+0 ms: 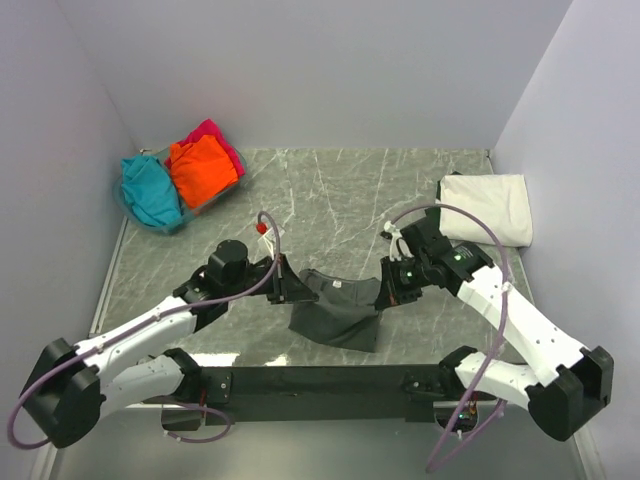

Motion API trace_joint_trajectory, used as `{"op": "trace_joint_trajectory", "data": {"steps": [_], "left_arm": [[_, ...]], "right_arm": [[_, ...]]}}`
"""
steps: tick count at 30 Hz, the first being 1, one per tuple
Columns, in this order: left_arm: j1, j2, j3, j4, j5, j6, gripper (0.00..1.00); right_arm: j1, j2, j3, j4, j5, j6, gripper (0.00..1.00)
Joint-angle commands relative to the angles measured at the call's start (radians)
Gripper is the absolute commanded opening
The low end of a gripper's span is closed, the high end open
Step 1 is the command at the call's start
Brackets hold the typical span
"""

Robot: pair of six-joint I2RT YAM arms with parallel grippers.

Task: Fold and stack the t-shirts
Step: Fold the tshirt

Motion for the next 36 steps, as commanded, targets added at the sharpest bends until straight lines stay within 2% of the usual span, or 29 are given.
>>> {"op": "trace_joint_trajectory", "data": {"steps": [1,11,19,32,35,36], "left_arm": [[0.025,0.046,0.032,0.082,0.020,0.044,0.01],[0.131,0.210,0.080,0.113,0.012,0.102,0.00],[0.156,0.380,0.191,0.099,0.023,0.174,0.01],[0.183,0.615,0.265,0.120,0.022,0.222,0.01],[0.186,0.650,0.276,0.122,0.012,0.223,0.01],[0.186,0.657,0.282,0.117,0.006,0.223,0.00]], "right_arm": [[-0.033,0.045,0.041,0.098,0.009,-0.027,0.00],[-0.087,0.135,0.023,0.150,0.069,-0.026,0.00],[-0.111,0.203,-0.012,0.184,0.086,-0.024,0.00],[-0.139,0.307,-0.040,0.242,0.129,-0.018,0.00],[-0.147,0.333,-0.042,0.255,0.143,-0.013,0.05],[-0.148,0.339,-0.040,0.259,0.153,-0.009,0.11]]}}
